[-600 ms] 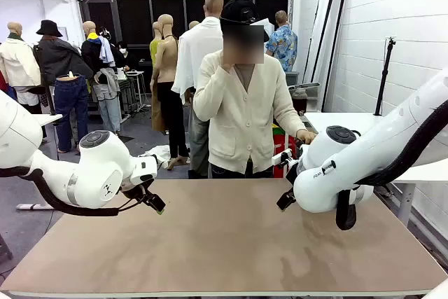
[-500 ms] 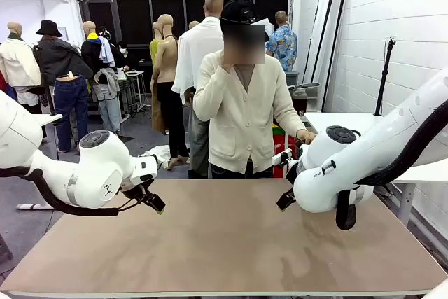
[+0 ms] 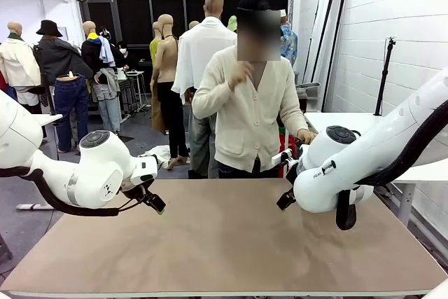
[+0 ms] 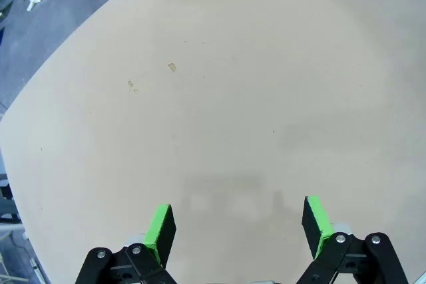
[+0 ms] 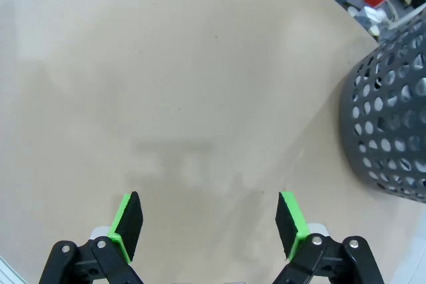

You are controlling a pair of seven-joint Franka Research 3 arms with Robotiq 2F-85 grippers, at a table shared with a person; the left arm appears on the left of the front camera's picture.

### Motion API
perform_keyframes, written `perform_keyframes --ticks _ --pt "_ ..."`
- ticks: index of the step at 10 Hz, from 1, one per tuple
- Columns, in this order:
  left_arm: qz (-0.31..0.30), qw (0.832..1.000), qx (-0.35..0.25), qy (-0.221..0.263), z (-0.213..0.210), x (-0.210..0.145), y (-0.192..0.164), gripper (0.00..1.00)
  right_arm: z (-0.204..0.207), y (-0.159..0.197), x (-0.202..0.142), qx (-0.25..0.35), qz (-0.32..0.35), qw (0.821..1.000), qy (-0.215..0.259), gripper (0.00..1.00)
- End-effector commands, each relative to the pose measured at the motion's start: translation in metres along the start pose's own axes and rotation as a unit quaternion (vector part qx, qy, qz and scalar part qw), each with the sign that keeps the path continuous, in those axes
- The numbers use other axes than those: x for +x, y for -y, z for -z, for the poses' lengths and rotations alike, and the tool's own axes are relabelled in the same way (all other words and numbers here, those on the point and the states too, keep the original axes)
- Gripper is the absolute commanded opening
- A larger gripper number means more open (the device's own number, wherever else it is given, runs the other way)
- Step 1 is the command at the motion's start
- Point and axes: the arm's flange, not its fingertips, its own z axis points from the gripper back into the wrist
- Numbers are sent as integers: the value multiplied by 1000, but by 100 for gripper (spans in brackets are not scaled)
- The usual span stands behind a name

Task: Fold the training pants.
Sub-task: Grab both ends of the Training pants handed by a person.

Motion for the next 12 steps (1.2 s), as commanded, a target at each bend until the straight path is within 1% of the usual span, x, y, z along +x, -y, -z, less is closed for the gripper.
perform_keyframes --ticks 1,11,12 --pt "-1 1000 0 0 0 0 -1 100 0 0 0 0 0 1000 0 100" --pt "0 1000 0 0 0 0 0 100 0 0 0 0 0 1000 0 100" --pt "2 1000 4 -3 -11 3 -2 100 -10 3 8 10 2 1000 -5 100"
